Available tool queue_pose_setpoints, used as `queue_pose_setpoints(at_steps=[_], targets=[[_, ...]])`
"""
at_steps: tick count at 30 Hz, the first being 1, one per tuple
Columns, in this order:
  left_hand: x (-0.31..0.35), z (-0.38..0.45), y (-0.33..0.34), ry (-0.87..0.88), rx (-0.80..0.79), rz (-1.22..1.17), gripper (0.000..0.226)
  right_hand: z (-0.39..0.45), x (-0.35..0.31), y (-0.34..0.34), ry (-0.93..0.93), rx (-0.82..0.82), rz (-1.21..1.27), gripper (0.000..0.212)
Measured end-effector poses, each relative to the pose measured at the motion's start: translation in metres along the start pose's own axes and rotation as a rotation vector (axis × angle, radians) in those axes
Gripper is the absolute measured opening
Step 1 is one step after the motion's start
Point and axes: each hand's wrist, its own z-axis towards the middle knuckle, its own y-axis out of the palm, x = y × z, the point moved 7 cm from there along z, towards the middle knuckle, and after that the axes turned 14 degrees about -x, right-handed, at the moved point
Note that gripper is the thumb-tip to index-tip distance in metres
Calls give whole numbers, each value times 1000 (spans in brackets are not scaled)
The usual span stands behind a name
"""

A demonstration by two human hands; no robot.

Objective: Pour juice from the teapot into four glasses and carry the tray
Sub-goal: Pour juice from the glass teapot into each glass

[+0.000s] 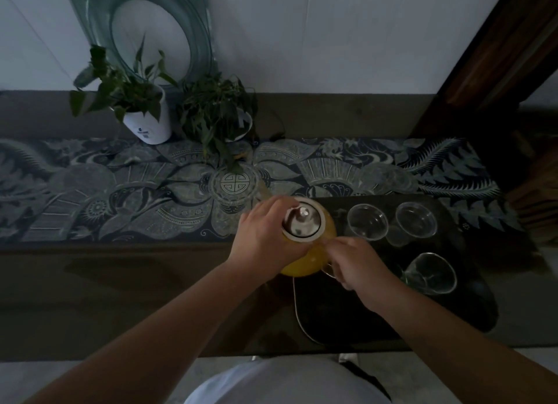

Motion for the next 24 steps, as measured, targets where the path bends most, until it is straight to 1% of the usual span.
queue_pose_setpoints(at_steps=[3, 5, 8, 11, 15, 17, 21, 24], targets=[[30, 11, 9, 12, -18, -9, 66, -21, -8, -28, -42, -7, -11, 36], [50, 18, 18, 6, -3, -18, 64, -32, -10, -51, -53, 5, -26, 41], [75, 31, 35, -9, -5, -41, 67, -47, -12, -84, -57, -17, -47, 50], [95, 42, 59, -31, -13, -68, 69, -60, -8, -118, -52, -48, -68, 49], [124, 56, 88, -50, -36, -143, 71, -72, -1, -164, -48, -50, -96, 49], [136, 60, 101, -65, -44, -162, 75, -76, 1, -184, -54, -68, -122, 48], [148, 58, 127, -138, -21, -186, 92, -82, 6, -220, -52, -107, -158, 50], [148, 48, 146, -217, 1, -249, 96, -82, 12, -243, -33, -133, -195, 48]])
